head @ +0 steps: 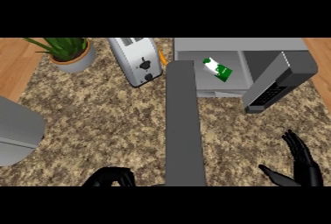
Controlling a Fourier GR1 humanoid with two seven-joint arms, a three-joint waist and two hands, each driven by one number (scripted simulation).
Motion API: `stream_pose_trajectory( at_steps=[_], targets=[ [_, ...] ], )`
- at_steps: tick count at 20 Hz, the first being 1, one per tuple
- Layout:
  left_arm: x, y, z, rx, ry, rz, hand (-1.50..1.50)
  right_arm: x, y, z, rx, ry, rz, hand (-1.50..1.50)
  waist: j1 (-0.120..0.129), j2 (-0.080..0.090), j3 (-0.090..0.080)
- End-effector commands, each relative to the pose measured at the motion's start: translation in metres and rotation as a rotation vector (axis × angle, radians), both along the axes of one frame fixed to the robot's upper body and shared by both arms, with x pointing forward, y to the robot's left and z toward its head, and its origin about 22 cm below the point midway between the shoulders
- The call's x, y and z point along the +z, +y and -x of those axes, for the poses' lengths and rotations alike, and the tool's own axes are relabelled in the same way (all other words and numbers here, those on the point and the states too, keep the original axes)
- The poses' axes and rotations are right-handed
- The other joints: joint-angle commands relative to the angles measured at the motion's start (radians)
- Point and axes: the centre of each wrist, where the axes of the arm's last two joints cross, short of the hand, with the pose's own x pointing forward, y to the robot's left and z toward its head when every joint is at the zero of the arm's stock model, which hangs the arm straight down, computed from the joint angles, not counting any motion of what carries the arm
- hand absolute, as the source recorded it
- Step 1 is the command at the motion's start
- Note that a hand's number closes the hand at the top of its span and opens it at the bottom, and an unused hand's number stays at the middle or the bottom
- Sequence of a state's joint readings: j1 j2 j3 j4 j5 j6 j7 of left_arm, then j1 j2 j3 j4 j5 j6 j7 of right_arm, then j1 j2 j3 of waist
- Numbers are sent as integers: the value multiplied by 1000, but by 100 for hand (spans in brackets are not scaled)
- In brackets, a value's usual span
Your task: Pick up the milk, place it into the microwave and close the microwave
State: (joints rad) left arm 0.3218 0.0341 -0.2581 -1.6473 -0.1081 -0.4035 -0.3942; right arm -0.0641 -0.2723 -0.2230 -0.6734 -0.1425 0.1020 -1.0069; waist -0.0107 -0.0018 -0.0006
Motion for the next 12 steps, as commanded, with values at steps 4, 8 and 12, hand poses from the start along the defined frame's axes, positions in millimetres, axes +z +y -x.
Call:
stream_pose_trajectory(
  at_steps=[4, 8, 12],
  targets=[
    [2, -48, -43, 83, -52, -79, 150, 1, -39, 40, -35, -32, -18, -150, 3, 3, 1],
    [-17, -47, -73, 0, -80, -130, 150, 14, -54, 40, -19, -34, -9, -150, 1, 3, 0],
    [-22, -72, -66, -232, 43, -300, 150, 12, -52, 48, 15, -47, -43, -150, -14, 4, 2]
  ],
)
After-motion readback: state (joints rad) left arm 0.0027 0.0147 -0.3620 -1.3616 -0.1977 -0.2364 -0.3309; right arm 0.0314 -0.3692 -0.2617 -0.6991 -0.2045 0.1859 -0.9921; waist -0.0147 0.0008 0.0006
